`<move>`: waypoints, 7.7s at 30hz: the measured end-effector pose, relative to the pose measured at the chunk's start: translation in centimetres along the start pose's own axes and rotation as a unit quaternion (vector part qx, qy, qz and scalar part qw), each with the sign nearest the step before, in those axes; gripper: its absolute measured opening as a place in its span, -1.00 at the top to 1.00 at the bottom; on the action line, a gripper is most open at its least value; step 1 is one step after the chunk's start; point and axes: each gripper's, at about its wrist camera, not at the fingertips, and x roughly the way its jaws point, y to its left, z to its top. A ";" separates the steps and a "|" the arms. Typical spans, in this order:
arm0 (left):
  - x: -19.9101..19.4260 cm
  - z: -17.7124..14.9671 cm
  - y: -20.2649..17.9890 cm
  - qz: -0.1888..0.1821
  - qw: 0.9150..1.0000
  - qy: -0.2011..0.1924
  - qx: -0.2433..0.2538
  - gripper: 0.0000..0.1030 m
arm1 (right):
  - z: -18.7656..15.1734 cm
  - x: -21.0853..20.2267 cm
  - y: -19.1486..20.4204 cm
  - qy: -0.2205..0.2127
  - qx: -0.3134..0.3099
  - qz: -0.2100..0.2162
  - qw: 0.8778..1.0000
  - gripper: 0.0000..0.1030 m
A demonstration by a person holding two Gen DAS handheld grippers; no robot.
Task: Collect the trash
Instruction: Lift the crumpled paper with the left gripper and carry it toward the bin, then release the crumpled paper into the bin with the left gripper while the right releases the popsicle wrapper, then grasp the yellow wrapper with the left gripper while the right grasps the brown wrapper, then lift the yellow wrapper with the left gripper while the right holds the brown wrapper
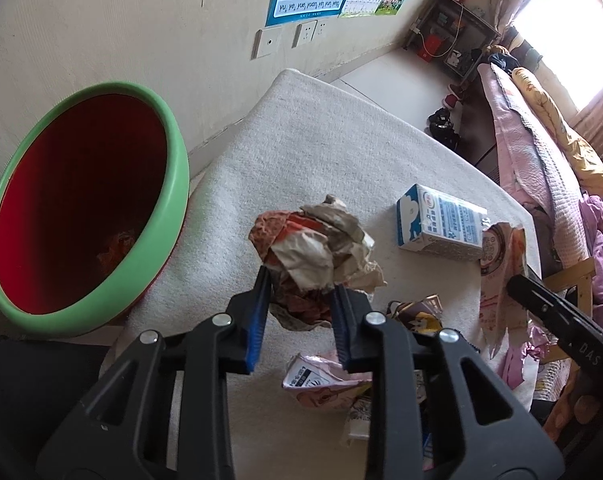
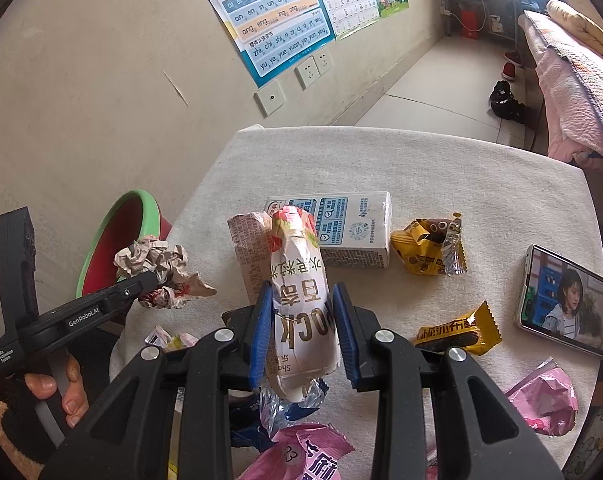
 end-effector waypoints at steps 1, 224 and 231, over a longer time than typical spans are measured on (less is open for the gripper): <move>-0.3 0.0 0.0 0.000 1.000 -0.003 -0.001 0.47 | 0.0 0.0 0.0 0.000 0.000 0.000 1.000 0.42; -5.0 -8.5 -2.9 -0.025 0.942 0.061 0.330 -0.10 | -1.5 5.4 2.6 0.055 0.012 0.022 0.998 -0.08; -4.4 -9.1 -3.2 -0.007 0.924 0.094 0.371 -0.28 | -1.5 5.5 2.7 0.058 0.009 0.024 0.998 -0.08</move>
